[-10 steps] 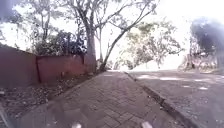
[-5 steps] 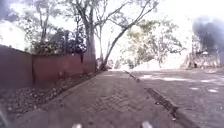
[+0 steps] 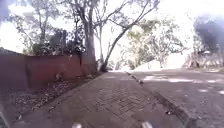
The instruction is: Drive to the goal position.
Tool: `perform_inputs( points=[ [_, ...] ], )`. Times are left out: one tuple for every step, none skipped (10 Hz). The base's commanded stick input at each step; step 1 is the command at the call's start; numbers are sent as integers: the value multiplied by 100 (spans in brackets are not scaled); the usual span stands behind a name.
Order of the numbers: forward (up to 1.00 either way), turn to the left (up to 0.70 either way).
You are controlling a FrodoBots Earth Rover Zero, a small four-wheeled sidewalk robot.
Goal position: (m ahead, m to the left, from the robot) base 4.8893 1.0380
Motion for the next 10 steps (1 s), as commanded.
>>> perform_inputs(
  points=[
    [69,-25],
    [69,0],
    [69,0],
    [69,0],
    [69,0],
    [69,0],
    [69,0],
    [69,0],
    [69,0],
    [70,0]
  ],
)
